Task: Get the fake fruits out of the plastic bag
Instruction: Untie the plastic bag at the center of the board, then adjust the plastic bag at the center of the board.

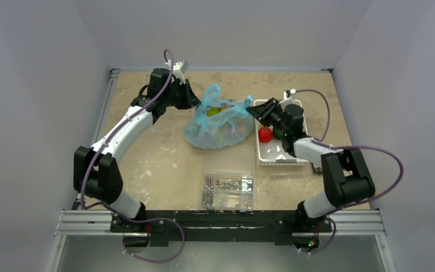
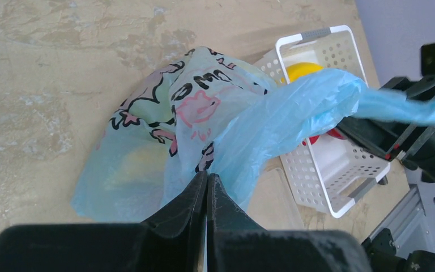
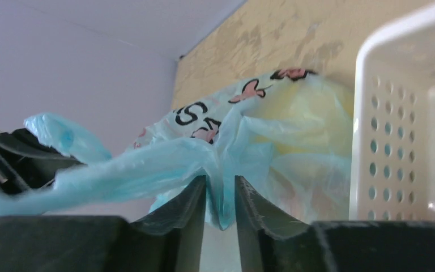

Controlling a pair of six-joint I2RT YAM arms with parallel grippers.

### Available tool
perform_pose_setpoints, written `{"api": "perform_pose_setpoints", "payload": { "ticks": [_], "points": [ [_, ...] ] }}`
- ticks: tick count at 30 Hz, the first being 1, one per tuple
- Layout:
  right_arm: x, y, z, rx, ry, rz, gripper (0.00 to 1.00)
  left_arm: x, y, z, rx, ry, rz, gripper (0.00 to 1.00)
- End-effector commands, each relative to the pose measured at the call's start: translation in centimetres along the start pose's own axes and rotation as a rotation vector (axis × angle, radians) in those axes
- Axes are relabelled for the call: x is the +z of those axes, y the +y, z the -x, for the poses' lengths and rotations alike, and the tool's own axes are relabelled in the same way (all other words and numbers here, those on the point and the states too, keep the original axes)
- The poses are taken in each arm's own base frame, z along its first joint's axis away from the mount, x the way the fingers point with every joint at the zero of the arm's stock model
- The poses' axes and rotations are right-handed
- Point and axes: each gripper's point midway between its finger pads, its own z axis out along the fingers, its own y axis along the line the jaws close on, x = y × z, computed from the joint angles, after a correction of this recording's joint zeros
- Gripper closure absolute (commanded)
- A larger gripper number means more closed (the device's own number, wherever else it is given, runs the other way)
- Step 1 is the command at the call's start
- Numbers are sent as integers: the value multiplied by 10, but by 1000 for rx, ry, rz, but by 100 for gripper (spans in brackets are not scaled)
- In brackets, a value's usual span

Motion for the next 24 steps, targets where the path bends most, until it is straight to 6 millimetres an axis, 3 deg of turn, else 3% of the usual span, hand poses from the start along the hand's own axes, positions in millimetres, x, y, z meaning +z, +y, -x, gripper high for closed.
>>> {"api": "perform_pose_setpoints", "payload": {
  "ticks": [1,3,6,8,11,13,16,20,21,24],
  "points": [
    [-14,1,36,-422,20,-263,65,-9,-31,21,34,-42,-135,100],
    [-31,1,54,-552,27,-379,54,-10,-37,23,37,-44,-166,100],
    [-55,10,67,-645,36,-473,48,-14,-44,30,23,-54,-181,100],
    [-65,26,58,-647,44,-432,46,-18,-42,33,26,-51,-149,100],
    [-72,61,20,-593,106,-277,45,-26,-39,38,60,-73,-112,100],
    [-72,82,0,-569,117,-199,46,-29,-39,40,66,-83,-108,100],
    [-66,99,-17,-511,118,-114,66,-31,-45,40,65,-89,-137,100],
    [-53,109,-23,-523,100,-82,85,-30,-48,38,57,-89,-156,100],
    [-49,112,-23,-550,100,-81,84,-30,-49,38,54,-87,-161,100],
    [-41,120,-12,-647,89,-110,64,-31,-51,38,54,-90,-171,100]
  ]
}}
